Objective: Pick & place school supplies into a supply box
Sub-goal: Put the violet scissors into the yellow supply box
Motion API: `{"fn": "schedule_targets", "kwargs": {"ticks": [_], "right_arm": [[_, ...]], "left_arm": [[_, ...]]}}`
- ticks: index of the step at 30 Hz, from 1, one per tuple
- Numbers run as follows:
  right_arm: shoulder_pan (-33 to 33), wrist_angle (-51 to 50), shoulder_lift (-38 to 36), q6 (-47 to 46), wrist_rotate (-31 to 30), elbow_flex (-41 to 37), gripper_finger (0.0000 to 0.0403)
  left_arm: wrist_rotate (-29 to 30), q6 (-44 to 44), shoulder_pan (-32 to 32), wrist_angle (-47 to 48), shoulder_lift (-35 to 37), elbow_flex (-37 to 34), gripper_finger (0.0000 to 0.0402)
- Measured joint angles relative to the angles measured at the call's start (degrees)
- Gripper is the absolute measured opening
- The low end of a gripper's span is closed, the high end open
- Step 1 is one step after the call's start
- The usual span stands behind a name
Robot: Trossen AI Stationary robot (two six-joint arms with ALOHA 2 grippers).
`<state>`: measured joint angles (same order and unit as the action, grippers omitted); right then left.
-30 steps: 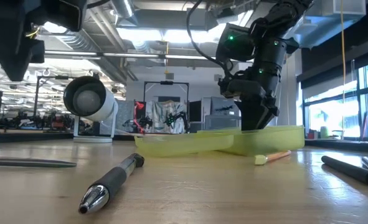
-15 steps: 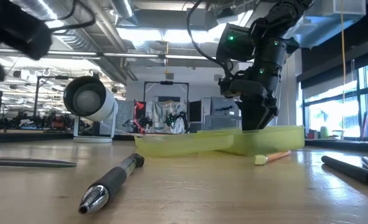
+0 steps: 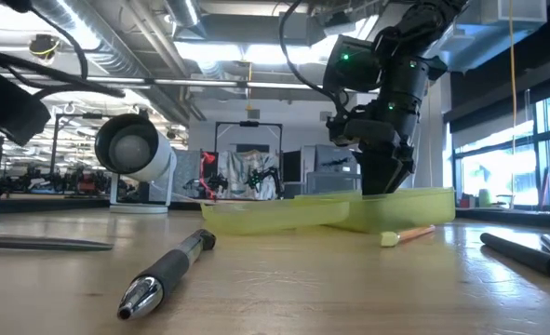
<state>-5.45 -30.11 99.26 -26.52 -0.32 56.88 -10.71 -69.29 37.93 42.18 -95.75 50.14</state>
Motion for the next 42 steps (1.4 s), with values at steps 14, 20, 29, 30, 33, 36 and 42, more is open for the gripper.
{"fn": "schedule_targets", "kwargs": {"ticks": [14,20,29,30,33,36,42], "right_arm": [[0.0,-0.4,0.0,-0.2,0.0,0.0,0.0110],[0.0,-0.6,0.0,0.0,0.4,0.0,0.0110],[0.0,-1.8,-6.9,1.8,0.4,0.0,0.0110],[0.0,-1.7,-8.1,2.1,0.4,0.0,0.0110],[0.0,-1.5,-12.3,3.0,0.4,0.0,0.0110],[0.0,-0.7,-16.2,4.9,0.4,0.0,0.0110],[0.1,1.2,-22.2,12.2,1.9,0.0,0.0110]], "left_arm": [[-0.8,2.6,-0.1,0.9,-2.0,-0.1,0.0160],[-1.1,2.5,-0.1,0.4,-2.0,-0.2,0.0096],[-0.3,2.5,0.0,-0.3,0.1,-0.4,0.0053],[0.3,2.0,0.0,-0.4,0.7,-0.5,0.0053],[4.5,0.3,-0.1,-0.9,3.6,-0.5,0.0054],[10.0,-0.5,-0.7,-1.5,6.3,-0.5,0.0055],[17.9,2.6,-4.8,-7.1,11.1,-0.4,0.0055]]}}
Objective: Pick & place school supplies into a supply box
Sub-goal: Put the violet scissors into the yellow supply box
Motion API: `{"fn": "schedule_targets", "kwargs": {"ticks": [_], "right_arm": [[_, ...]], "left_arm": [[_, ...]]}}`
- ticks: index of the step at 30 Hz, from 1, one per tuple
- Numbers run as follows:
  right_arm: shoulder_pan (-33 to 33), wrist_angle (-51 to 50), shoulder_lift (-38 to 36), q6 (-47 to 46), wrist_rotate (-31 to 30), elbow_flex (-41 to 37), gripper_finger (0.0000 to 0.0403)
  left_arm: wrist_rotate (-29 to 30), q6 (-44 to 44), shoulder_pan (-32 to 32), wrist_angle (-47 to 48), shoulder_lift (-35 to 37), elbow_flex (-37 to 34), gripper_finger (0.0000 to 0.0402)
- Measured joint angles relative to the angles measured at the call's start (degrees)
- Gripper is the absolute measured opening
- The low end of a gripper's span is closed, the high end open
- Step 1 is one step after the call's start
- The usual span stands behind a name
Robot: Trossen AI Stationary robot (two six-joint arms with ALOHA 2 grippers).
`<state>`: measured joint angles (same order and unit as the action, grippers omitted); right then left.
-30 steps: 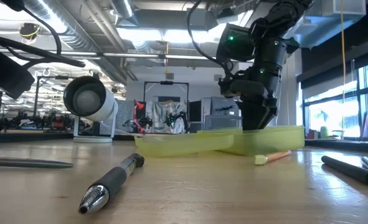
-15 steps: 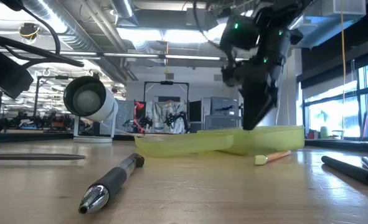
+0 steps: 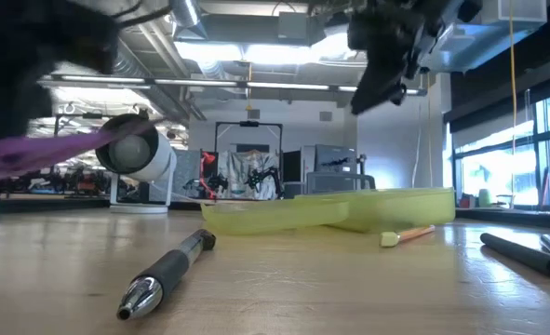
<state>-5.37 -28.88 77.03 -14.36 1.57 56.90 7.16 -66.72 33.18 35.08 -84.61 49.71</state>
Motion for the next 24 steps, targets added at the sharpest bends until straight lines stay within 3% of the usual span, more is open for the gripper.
{"fn": "schedule_targets", "kwargs": {"ticks": [4,11,18,24], "right_arm": [[0.0,2.2,-2.8,1.2,2.5,0.0,0.0110],[0.0,6.0,-4.2,2.6,7.8,0.0,0.0110],[1.2,7.4,-5.6,14.7,16.3,0.0,0.0110],[4.9,15.5,-6.9,22.3,17.8,0.0,0.0110]], "left_arm": [[3.3,5.7,-4.2,-7.6,1.8,0.1,0.0055],[4.7,27.0,-11.5,-25.2,2.2,0.1,0.0056],[-6.8,39.4,-18.7,-41.0,2.2,0.1,0.0056],[-19.0,46.7,-23.9,-53.6,2.3,0.2,0.0056]]}}
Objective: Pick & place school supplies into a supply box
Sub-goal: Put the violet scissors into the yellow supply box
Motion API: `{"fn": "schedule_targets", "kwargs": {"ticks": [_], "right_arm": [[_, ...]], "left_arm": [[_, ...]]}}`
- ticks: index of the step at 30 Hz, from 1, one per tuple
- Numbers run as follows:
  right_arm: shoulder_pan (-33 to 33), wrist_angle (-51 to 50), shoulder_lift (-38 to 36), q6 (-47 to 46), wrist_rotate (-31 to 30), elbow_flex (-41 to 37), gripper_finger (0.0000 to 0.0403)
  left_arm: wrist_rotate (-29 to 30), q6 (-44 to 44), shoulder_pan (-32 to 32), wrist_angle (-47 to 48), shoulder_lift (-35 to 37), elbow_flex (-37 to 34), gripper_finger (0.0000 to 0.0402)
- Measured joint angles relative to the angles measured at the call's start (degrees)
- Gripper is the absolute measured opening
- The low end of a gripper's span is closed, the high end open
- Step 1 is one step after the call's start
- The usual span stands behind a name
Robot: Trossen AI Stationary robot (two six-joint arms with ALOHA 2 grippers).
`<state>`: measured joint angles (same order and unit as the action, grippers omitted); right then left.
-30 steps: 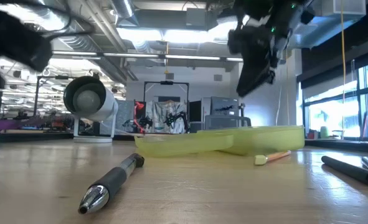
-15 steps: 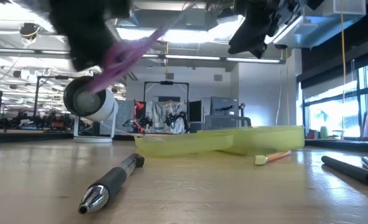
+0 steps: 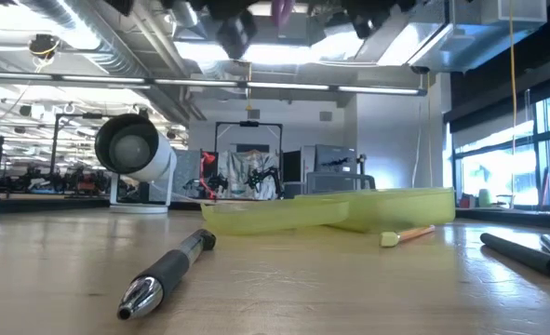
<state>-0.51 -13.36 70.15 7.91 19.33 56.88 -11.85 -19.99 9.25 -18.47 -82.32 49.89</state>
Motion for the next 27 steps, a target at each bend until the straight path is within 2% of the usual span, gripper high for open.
{"fn": "schedule_targets", "kwargs": {"ticks": [9,14,16,22,27], "right_arm": [[0.8,16.5,0.3,-1.0,1.0,0.0,0.0110],[0.7,25.2,0.3,-1.6,13.3,0.0,0.0110],[0.7,28.0,0.3,-2.5,15.9,0.0,0.0110],[0.7,34.0,2.6,-8.0,16.4,0.0,0.0110],[0.7,37.6,6.0,-11.2,16.5,0.0,0.0110]], "left_arm": [[-13.1,2.8,-4.5,-6.0,0.0,0.0,0.0056],[-18.0,2.8,-5.5,-9.1,0.0,0.0,0.0056],[-20.1,2.8,-5.8,-10.7,0.0,0.0,0.0056],[-22.7,3.3,-6.0,-15.3,0.0,0.0,0.0057],[-23.3,4.3,-6.0,-15.6,0.1,0.1,0.0057]]}}
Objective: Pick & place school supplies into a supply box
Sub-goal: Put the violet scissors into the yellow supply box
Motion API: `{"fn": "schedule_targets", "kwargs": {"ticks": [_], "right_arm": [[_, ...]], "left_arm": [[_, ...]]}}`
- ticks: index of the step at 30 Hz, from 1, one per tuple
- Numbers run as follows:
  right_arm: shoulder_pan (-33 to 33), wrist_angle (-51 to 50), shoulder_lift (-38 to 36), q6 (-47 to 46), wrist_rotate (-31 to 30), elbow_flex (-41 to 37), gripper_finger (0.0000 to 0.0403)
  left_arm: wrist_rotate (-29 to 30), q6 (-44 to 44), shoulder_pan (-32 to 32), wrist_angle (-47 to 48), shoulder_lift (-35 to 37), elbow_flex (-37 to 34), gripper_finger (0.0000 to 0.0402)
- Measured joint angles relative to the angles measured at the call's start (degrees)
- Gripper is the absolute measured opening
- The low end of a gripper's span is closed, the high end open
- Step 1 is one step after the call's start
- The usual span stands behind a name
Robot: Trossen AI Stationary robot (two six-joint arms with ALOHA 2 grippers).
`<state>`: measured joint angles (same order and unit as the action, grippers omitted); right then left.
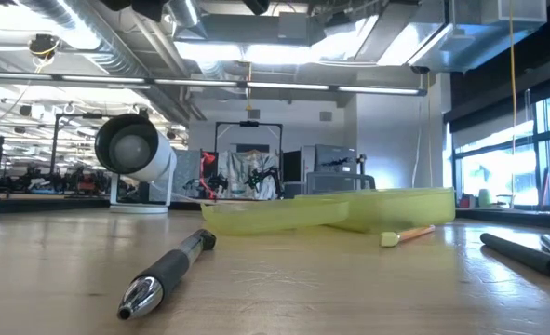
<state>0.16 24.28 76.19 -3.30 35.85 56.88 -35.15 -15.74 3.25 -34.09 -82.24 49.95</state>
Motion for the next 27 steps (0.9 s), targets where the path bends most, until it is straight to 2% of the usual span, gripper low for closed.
{"fn": "schedule_targets", "kwargs": {"ticks": [9,27], "right_arm": [[0.0,9.9,4.7,-6.1,0.3,0.0,0.0110],[0.8,9.6,15.1,-8.8,5.2,12.3,0.0110]], "left_arm": [[-2.0,0.1,0.0,0.0,0.0,0.0,0.0057],[-3.6,0.0,0.0,0.2,0.0,0.0,0.0057]]}}
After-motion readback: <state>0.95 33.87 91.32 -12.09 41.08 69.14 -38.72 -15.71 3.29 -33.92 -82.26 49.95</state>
